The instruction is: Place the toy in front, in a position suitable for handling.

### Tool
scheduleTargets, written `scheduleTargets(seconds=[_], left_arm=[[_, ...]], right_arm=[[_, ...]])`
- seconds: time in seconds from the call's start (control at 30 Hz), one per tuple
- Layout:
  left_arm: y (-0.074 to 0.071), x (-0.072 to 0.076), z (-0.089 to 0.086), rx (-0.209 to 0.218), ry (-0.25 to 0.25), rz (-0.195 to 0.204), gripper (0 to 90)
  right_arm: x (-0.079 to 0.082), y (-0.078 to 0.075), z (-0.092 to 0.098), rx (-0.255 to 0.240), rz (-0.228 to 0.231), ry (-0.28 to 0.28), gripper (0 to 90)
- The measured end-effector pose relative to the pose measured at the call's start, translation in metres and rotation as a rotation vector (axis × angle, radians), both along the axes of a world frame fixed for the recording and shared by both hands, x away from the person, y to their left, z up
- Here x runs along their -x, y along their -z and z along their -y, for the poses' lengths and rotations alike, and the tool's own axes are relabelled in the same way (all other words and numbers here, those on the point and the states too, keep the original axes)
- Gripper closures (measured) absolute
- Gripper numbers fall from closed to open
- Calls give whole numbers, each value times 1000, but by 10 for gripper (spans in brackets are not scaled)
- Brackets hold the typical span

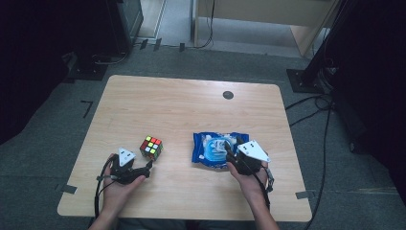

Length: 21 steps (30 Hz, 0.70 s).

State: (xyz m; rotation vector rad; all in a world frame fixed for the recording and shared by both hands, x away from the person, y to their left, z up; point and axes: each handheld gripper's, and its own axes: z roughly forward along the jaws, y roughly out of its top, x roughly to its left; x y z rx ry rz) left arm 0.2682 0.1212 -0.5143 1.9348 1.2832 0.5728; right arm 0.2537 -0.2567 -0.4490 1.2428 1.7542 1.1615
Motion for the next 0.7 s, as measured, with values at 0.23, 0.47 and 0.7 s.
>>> scheduleTargets(seconds=[0.23,0.47,0.7], left_arm=[[0,-1,0,2,1,-2,146],[0,0,0,-1,3,1,146],[0,0,0,-5,4,2,146]], right_arm=[[11,-4,-29,-58,11,-111,634],[2,30,-46,-59,-119,-150,746],[-5,49,-51,7,-162,-99,588]])
